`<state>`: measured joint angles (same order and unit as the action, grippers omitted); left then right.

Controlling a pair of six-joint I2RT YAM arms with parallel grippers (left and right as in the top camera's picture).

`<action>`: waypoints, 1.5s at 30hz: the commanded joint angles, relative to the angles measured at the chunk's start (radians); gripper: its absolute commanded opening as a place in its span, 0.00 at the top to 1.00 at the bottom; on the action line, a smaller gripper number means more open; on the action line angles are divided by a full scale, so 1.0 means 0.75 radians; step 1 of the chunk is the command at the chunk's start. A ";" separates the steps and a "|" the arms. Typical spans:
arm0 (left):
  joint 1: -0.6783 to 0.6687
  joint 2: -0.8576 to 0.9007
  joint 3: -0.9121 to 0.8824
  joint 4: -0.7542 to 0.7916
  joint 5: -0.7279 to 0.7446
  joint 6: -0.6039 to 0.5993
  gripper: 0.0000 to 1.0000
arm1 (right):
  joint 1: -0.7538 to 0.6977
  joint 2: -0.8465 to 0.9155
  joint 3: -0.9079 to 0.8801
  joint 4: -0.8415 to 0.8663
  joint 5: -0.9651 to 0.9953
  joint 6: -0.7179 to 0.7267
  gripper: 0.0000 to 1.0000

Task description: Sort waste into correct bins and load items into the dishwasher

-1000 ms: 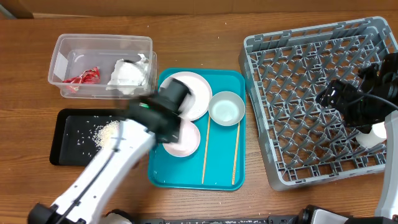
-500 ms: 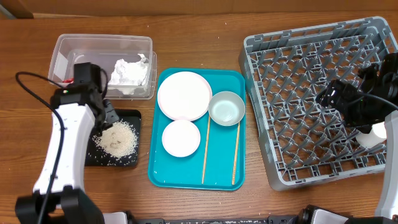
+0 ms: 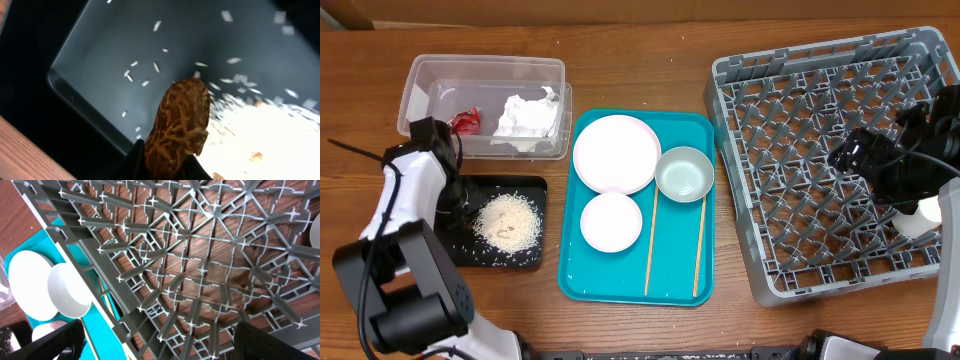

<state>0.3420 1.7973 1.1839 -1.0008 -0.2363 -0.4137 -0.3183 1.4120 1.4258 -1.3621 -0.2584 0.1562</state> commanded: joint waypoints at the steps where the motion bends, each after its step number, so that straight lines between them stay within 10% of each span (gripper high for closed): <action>1: 0.017 0.069 -0.004 0.007 -0.004 -0.019 0.85 | 0.006 -0.011 0.020 0.002 -0.007 -0.011 0.02; 19: -0.030 -0.135 0.111 -0.102 0.179 -0.001 0.63 | 0.006 -0.011 0.020 0.003 -0.007 -0.011 0.02; 45: -0.880 -0.355 0.108 -0.121 0.280 -0.008 0.46 | 0.040 -0.011 0.020 0.040 -0.270 -0.111 0.00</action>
<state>-0.3214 1.5387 1.2545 -1.0782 -0.0185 -0.3828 -0.3153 1.4120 1.4258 -1.3479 -0.3351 0.1268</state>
